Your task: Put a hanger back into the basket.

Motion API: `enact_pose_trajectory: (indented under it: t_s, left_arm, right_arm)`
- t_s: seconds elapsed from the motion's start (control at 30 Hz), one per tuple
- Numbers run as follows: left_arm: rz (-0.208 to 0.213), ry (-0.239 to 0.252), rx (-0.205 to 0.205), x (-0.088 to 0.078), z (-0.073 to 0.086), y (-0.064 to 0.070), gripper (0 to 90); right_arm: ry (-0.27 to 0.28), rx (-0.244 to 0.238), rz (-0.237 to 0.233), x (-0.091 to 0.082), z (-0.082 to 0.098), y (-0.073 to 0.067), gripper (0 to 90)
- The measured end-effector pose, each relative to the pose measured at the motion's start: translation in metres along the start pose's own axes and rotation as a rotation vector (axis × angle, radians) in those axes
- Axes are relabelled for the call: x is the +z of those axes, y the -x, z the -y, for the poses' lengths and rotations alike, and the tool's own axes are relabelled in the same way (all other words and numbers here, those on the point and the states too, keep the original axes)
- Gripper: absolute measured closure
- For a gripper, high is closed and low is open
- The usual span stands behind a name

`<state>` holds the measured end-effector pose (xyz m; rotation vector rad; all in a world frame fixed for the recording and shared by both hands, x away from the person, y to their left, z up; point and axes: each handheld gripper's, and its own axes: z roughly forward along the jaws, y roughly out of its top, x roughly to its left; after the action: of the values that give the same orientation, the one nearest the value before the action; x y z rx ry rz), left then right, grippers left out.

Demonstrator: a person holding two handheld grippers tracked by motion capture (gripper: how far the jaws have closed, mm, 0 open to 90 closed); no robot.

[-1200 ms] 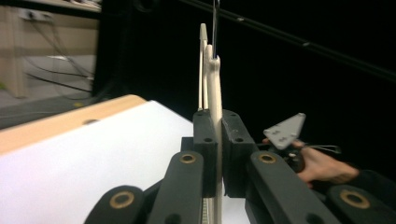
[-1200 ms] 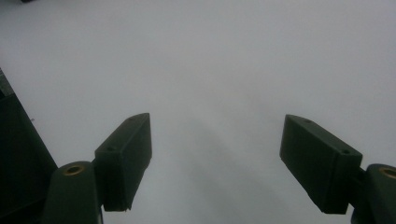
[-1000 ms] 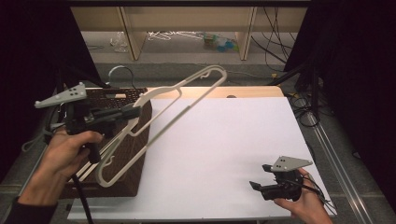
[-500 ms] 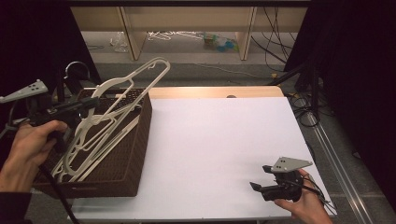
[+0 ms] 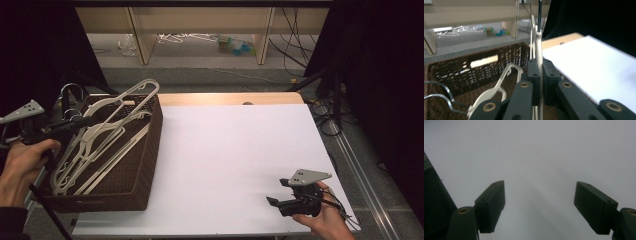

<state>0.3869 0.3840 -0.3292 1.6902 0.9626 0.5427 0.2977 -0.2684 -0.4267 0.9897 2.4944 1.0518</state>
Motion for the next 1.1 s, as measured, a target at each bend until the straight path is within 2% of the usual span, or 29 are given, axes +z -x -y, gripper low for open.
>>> enact_pose_trajectory:
  t_s: [0.2,0.23,0.37,0.4,0.5,0.53,0.57,0.6,0.7,0.77,0.8,0.87,0.9,0.97,1.07,1.1]
  left_arm:
    - [-0.018,-0.014,0.008,0.002,0.010,-0.012,85.9]
    - [-0.027,-0.017,-0.005,0.002,0.013,-0.014,85.9]
    - [-0.028,-0.047,-0.007,0.001,0.021,-0.019,85.9]
    - [-0.017,-0.041,0.003,0.002,0.023,-0.020,85.9]
    - [-0.016,-0.057,-0.009,0.002,0.029,-0.022,85.9]
    - [-0.006,-0.053,-0.001,0.004,0.030,-0.024,85.9]
    - [-0.017,-0.071,-0.011,0.004,0.033,-0.024,85.9]
    - [-0.009,-0.073,0.008,0.006,0.034,-0.026,85.9]
    - [-0.004,-0.084,-0.009,0.013,0.040,-0.027,85.9]
    - [0.000,-0.103,0.003,0.019,0.044,-0.029,85.9]
    - [-0.002,-0.114,-0.017,0.021,0.046,-0.028,85.9]
    - [-0.019,-0.143,-0.079,0.025,0.050,-0.025,85.8]
    - [-0.025,-0.153,-0.092,0.027,0.052,-0.026,85.8]
    - [-0.034,-0.161,-0.093,0.029,0.055,-0.028,85.6]
    - [-0.064,-0.164,-0.125,0.031,0.059,-0.031,85.3]
    - [-0.073,-0.170,-0.105,0.031,0.060,-0.033,85.0]
  right_arm:
    - [-0.006,-0.001,-0.005,0.000,0.000,-0.001,26.2]
    - [-0.006,-0.001,-0.006,0.000,0.000,-0.001,26.2]
    - [-0.003,-0.006,-0.003,0.000,0.000,0.000,26.2]
    - [-0.001,-0.008,-0.004,0.000,0.000,0.000,26.2]
    - [-0.012,-0.003,-0.010,0.000,0.000,-0.001,26.2]
    - [-0.002,-0.021,-0.005,0.001,0.000,0.000,26.2]
    - [-0.002,-0.021,-0.005,0.001,0.000,0.000,26.2]
    - [0.002,-0.026,-0.004,0.001,0.000,0.000,26.2]
    - [-0.006,-0.023,-0.009,0.002,0.000,0.000,26.2]
    - [-0.005,-0.024,-0.009,0.002,0.001,0.000,26.2]
    - [-0.017,-0.004,-0.012,0.002,0.001,-0.001,26.2]
    - [-0.016,-0.011,-0.011,0.002,0.001,-0.001,26.2]
    - [-0.018,-0.008,-0.012,0.002,0.001,-0.001,26.2]
    - [-0.018,-0.009,-0.013,0.002,0.001,0.000,26.2]
    - [-0.019,-0.009,-0.013,0.002,0.001,-0.001,26.2]
    - [-0.018,-0.010,-0.012,0.002,0.001,-0.001,26.2]
